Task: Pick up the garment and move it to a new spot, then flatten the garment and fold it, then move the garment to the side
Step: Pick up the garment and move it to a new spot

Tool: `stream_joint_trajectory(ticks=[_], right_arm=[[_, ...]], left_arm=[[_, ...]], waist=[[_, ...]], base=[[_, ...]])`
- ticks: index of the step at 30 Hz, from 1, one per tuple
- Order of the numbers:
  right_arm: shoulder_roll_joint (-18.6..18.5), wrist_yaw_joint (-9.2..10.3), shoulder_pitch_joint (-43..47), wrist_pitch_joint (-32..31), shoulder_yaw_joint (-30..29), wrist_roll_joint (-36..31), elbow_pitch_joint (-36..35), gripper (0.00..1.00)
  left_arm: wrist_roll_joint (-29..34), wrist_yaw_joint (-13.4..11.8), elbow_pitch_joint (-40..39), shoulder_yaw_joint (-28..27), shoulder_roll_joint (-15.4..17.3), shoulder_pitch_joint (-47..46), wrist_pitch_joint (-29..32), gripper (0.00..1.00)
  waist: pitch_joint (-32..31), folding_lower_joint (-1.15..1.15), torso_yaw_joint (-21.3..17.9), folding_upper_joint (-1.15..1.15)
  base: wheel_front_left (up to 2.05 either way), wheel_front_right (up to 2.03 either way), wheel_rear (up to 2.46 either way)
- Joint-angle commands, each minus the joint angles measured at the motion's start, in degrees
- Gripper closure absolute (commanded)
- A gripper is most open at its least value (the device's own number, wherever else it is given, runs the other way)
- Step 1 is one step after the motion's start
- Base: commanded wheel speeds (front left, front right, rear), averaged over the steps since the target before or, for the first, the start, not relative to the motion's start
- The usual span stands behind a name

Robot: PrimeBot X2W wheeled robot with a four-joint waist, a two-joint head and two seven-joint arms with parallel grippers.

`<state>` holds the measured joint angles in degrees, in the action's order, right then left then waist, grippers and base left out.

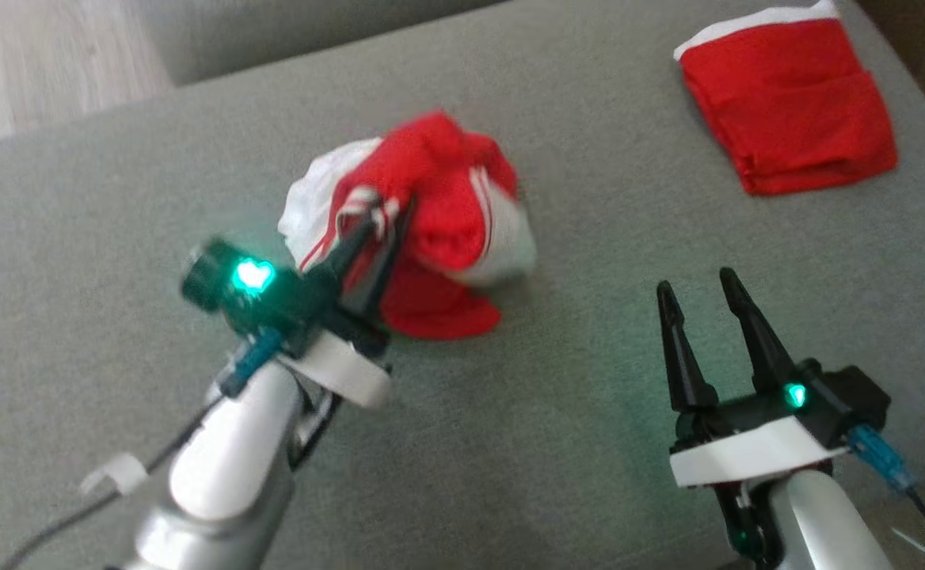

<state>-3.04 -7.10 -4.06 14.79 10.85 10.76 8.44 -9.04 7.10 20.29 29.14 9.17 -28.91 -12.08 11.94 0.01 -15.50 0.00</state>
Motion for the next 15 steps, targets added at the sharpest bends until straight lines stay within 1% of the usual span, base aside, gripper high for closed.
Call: stream_joint_trajectory(ticks=[1,2,3,5,6,9,12,15], right_arm=[[0.1,-0.39,-2.4,0.2,1.8,0.3,-1.7,0.00],[0.1,-0.39,-2.4,0.2,1.8,0.3,-1.7,0.00],[0.1,-0.39,-2.6,0.2,2.1,0.3,-1.4,0.00],[0.1,-0.39,-2.8,0.2,2.5,0.5,-0.8,0.00],[0.1,-0.39,-2.8,0.2,2.6,0.5,-0.6,0.00],[0.2,-0.39,-2.1,0.2,2.5,0.5,0.1,0.00],[0.2,-0.39,-1.1,0.2,2.3,-0.1,0.9,0.00],[0.2,-0.39,0.4,0.2,1.5,-0.8,1.6,0.00]], left_arm=[[0.5,-0.3,1.1,-1.4,-0.2,-1.9,-1.6,0.32],[0.5,-0.3,1.1,-1.4,-0.2,-1.9,-1.6,0.32],[0.9,-0.5,3.2,-0.9,-1.0,-1.9,-2.3,0.00],[1.7,-1.1,5.7,-0.1,-2.6,-1.9,-2.8,0.00],[2.2,-1.3,5.1,0.2,-3.2,-1.7,-2.9,0.00],[2.7,-2.1,0.8,0.2,-4.3,1.4,-2.9,0.00],[3.4,-3.4,-4.8,-1.0,-4.4,6.8,-2.9,0.00],[4.0,-6.1,-10.7,-3.4,-4.0,13.4,-2.9,0.00]], waist=[[2.2,-0.01,0.9,0.00],[2.2,-0.01,0.9,0.00],[2.7,-0.01,1.3,0.00],[3.1,-0.01,2.1,0.00],[3.0,-0.01,2.6,0.00],[1.5,-0.01,4.1,0.00],[-1.1,-0.01,5.7,0.00],[-4.2,-0.01,7.3,0.00]], base=[[0.00,0.00,0.00],[0.00,0.00,0.00],[0.00,0.00,0.00],[0.00,0.00,0.00],[0.00,0.00,0.00],[0.00,0.00,0.00],[0.00,0.00,0.00],[0.00,0.00,0.00]])
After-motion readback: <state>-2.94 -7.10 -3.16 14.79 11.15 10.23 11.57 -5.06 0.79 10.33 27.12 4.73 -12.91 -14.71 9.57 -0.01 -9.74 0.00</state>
